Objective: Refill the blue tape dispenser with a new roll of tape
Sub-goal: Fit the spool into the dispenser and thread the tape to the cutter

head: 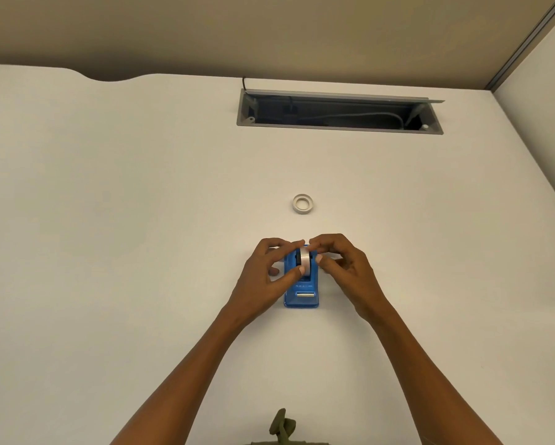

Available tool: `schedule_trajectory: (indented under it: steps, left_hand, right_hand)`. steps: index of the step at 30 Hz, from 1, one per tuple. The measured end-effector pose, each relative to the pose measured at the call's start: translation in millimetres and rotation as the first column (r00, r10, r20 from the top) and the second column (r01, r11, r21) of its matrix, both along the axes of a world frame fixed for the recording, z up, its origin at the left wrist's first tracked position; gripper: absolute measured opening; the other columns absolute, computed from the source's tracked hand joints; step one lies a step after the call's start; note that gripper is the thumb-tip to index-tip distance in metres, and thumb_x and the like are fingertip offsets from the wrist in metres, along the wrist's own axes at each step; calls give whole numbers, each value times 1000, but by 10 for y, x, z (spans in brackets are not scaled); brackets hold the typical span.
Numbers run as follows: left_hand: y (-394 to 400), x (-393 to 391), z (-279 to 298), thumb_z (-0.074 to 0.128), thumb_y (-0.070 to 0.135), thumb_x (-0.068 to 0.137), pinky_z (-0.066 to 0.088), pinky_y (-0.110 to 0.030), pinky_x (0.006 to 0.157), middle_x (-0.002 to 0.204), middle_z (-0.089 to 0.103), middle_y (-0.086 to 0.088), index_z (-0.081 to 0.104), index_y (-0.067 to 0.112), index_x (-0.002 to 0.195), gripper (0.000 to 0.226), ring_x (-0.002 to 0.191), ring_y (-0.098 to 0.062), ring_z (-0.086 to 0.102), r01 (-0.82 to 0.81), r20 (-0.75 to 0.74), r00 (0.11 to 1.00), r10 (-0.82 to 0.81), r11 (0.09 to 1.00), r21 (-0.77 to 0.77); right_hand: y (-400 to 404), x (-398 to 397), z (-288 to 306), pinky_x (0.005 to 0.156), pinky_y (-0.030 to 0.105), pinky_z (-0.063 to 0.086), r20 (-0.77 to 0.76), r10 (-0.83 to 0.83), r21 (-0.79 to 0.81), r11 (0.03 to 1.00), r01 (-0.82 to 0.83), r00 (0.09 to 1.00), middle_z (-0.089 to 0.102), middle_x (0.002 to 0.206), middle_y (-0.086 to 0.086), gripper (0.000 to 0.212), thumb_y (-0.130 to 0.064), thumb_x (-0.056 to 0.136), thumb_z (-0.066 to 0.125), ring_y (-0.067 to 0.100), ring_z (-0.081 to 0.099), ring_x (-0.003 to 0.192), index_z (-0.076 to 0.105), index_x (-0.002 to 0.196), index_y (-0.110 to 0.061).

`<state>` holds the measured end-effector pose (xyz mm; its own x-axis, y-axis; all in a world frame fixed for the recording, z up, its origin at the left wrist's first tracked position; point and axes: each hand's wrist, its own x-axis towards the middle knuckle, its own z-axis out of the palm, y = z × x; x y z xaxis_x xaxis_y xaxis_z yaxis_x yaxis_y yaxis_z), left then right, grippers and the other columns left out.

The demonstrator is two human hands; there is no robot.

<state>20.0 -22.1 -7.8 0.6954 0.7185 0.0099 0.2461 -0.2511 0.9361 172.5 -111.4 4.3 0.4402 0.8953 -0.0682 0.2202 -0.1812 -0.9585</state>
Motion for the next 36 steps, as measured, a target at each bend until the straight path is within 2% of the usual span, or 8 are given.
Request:
schedule_trajectory:
  steps: [4, 8, 11, 15, 20, 26, 31, 36]
  left_hand:
    - [2, 9, -5, 63, 33, 84, 48, -14, 74, 115, 48, 10, 46, 53, 113, 39, 105, -3, 52, -1, -13, 1000, 1, 1000, -8]
    - [1, 17, 2, 63, 32, 85, 47, -9, 74, 115, 48, 10, 50, 46, 117, 38, 104, 0, 51, -12, -16, 1000, 12, 1000, -18]
    - [5, -1, -21, 66, 29, 82, 44, -6, 77, 117, 46, 10, 49, 40, 122, 44, 107, 2, 49, 13, -11, 1000, -13, 1000, -11]
    - [9, -12, -74, 70, 20, 79, 42, -3, 78, 121, 43, 7, 47, 34, 125, 53, 108, -4, 48, 40, -37, 999, -40, 999, 9]
    - [14, -9, -82, 71, 21, 78, 43, -4, 77, 121, 42, 8, 43, 41, 122, 55, 105, 0, 48, 34, -33, 999, -34, 999, 22]
    - [12, -1, -71, 73, 27, 76, 42, -2, 76, 122, 43, 6, 46, 31, 128, 59, 107, -7, 47, 37, -58, 998, -35, 999, 27]
    - [15, 10, -58, 73, 29, 76, 43, -3, 71, 122, 47, 2, 48, 33, 123, 53, 102, -6, 50, 22, -65, 998, -19, 999, 44]
    - [22, 17, -42, 74, 30, 75, 43, -2, 73, 117, 45, 8, 45, 41, 115, 51, 97, 3, 51, 24, -56, 998, -22, 1000, 18]
  right_hand:
    - [-98, 41, 17, 84, 11, 46, 10, 77, 38, 996, -78, 997, 58, 117, 6, 31, -3, 88, 46, 5, 53, 112, 69, 105, -12]
    - [-91, 51, 14, 85, 12, 47, 28, 141, -1, 990, -141, 990, 55, 122, 0, 36, -12, 84, 45, 4, 52, 114, 68, 110, -19]
    - [-48, 38, -8, 69, 16, 47, 80, 124, -2, 992, -125, 989, 57, 119, -3, 30, -17, 80, 56, 7, 56, 105, 66, 106, -30]
    - [-3, 38, -73, 64, 14, 44, 124, 119, -22, 993, -117, 985, 59, 117, -7, 35, -22, 78, 74, 8, 58, 97, 62, 111, -25]
    - [19, 51, -62, 63, 17, 44, 48, 74, -8, 997, -73, 996, 62, 111, -11, 31, -23, 75, 77, 7, 58, 93, 65, 103, -31]
    - [52, 50, -52, 70, 32, 48, -34, 35, -16, 999, -36, 999, 65, 107, -8, 29, -17, 73, 79, 14, 59, 96, 69, 99, -25]
    - [63, 101, -4, 68, 16, 49, -77, 75, 3, 997, -75, 994, 68, 104, -7, 28, -12, 70, 80, 8, 62, 95, 71, 94, -23]
    - [95, 157, 46, 72, 17, 52, -149, 113, -5, 993, -115, 982, 71, 96, -8, 25, -10, 67, 82, 7, 65, 94, 73, 89, -17]
